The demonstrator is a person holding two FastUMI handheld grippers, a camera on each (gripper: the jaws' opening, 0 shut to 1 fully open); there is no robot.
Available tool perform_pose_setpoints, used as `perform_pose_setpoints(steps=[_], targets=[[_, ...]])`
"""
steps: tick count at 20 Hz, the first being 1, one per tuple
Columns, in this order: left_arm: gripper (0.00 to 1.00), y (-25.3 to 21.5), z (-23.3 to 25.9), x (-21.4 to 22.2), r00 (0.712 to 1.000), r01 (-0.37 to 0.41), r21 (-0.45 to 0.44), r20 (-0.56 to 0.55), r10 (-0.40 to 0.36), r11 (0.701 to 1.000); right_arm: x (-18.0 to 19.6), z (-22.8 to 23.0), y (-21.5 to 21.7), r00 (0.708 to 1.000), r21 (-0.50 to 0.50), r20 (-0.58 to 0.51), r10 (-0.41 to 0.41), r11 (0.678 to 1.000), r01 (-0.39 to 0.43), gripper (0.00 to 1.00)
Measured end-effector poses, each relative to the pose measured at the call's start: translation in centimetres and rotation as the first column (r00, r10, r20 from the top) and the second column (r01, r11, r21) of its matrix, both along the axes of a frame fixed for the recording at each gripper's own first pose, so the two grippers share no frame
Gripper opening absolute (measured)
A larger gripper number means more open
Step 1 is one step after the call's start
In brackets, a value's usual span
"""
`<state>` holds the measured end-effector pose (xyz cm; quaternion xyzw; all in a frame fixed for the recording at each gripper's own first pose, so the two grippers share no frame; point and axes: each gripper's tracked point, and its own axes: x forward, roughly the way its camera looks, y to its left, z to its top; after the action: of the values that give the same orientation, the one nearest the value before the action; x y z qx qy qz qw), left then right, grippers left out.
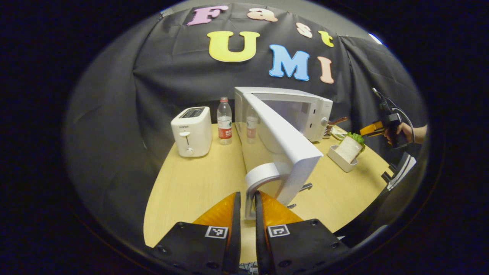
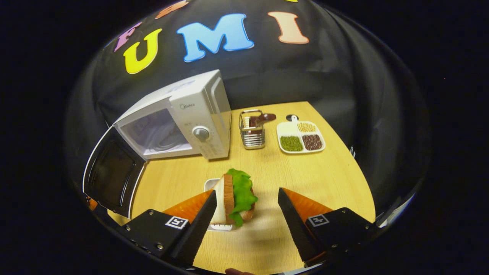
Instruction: Open the microwave oven with the left hand, put the food in, and close the microwave oven.
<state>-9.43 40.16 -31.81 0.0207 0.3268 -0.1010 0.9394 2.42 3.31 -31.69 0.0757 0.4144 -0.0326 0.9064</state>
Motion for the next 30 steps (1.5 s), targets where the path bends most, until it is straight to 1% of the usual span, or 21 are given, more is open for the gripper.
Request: perform_pose_setpoints(steps=[2,3,4,6,8,9,10,11,12,13,14,15,16,17,19,22,23,26,27,29,30], targets=[[0.21,0.5,2.6,-0.7,0.996,-0.073,-0.007,0.047,0.073,0.997,-0.3,-1.8,0.0,0.999,0.046,-0.045,0.0,0.999,0.002,0.98],[0.18,0.4,4.6,-0.8,0.989,-0.113,-0.025,0.091,0.115,0.993,-0.5,-2.5,0.2,0.998,0.072,-0.064,-0.002,0.997,0.006,0.98],[0.19,0.0,7.1,-0.8,0.977,-0.15,-0.052,0.144,0.156,0.987,-0.7,-3.1,0.4,0.997,0.098,-0.083,-0.005,0.995,0.013,0.98],[0.49,-2.7,12.4,-0.1,0.944,-0.184,-0.11,0.256,0.207,0.977,-0.8,-4.2,0.9,0.994,0.147,-0.111,-0.016,0.989,0.033,0.98],[0.8,-6.3,17.2,1.7,0.907,-0.17,-0.142,0.365,0.211,0.975,-0.5,-5.1,1.7,0.991,0.19,-0.133,-0.026,0.98,0.051,0.98],[0.95,-8.5,19.5,2.6,0.894,-0.144,-0.155,0.403,0.195,0.977,-0.5,-5.2,1.9,0.988,0.203,-0.149,-0.031,0.977,0.062,0.92],[0.96,-10.9,21.1,3.6,0.883,-0.111,-0.167,0.435,0.174,0.98,-0.3,-5.5,2.4,0.987,0.228,-0.156,-0.028,0.972,0.063,0.98],[0.96,-13.2,22.4,4.4,0.876,-0.068,-0.173,0.461,0.142,0.983,-0.1,-5.7,2.8,0.985,0.25,-0.169,-0.032,0.965,0.074,0.94],[0.96,-15.2,23.5,5.1,0.867,-0.03,-0.168,0.487,0.109,0.985,0.0,-5.7,3.3,0.983,0.286,-0.179,-0.031,0.955,0.082,0.8],[0.96,-16.8,24.1,5.7,0.86,0.009,-0.159,0.505,0.073,0.987,-0.1,-5.5,3.9,0.981,0.324,-0.191,-0.036,0.941,0.097,0.75],[0.96,-18.2,24.4,6.4,0.859,0.039,-0.157,0.509,0.047,0.987,0.1,-5.0,4.2,0.98,0.362,-0.196,-0.042,0.925,0.112,0.52],[0.95,-19.3,24.1,6.9,0.864,0.06,-0.161,0.503,0.029,0.985,0.4,-4.9,4.5,0.98,0.387,-0.196,-0.043,0.915,0.117,0.44],[0.96,-20.1,24.2,7.3,0.867,0.072,-0.166,0.499,0.021,0.983,0.2,-4.8,4.4,0.977,0.398,-0.204,-0.06,0.907,0.139,0.32],[0.96,-20.8,24.3,7.8,0.866,0.078,-0.171,0.5,0.018,0.982,0.1,-4.2,4.5,0.978,0.419,-0.202,-0.06,0.897,0.142,0.2],[0.96,-21.7,25.1,8.5,0.859,0.075,-0.178,0.512,0.027,0.981,-0.3,-2.9,5.1,0.981,0.459,-0.181,-0.069,0.876,0.146,0.2],[0.96,-22.3,26.3,9.4,0.85,0.052,-0.191,0.523,0.057,0.98,-0.6,-0.1,7.2,0.988,0.566,-0.138,-0.075,0.812,0.141,0.2],[0.96,-22.2,26.8,9.7,0.846,0.04,-0.193,0.528,0.069,0.98,-0.4,1.0,8.2,0.99,0.619,-0.116,-0.084,0.773,0.138,0.2],[0.96,-22.6,27.2,10.2,0.846,0.035,-0.199,0.528,0.078,0.979,1.3,4.2,10.9,0.982,0.773,-0.074,-0.173,0.612,0.166,0.2],[0.95,-22.5,27.2,10.1,0.847,0.033,-0.194,0.526,0.076,0.98,2.0,4.8,11.8,0.978,0.806,-0.073,-0.196,0.566,0.173,0.2],[0.96,-22.5,27.1,10.0,0.847,0.03,-0.186,0.526,0.074,0.982,3.1,5.8,13.8,0.975,0.85,-0.07,-0.212,0.498,0.169,0.2],[0.95,-22.4,27.4,9.9,0.844,0.025,-0.184,0.531,0.078,0.983,3.5,6.0,14.8,0.975,0.864,-0.073,-0.211,0.475,0.168,0.2]])
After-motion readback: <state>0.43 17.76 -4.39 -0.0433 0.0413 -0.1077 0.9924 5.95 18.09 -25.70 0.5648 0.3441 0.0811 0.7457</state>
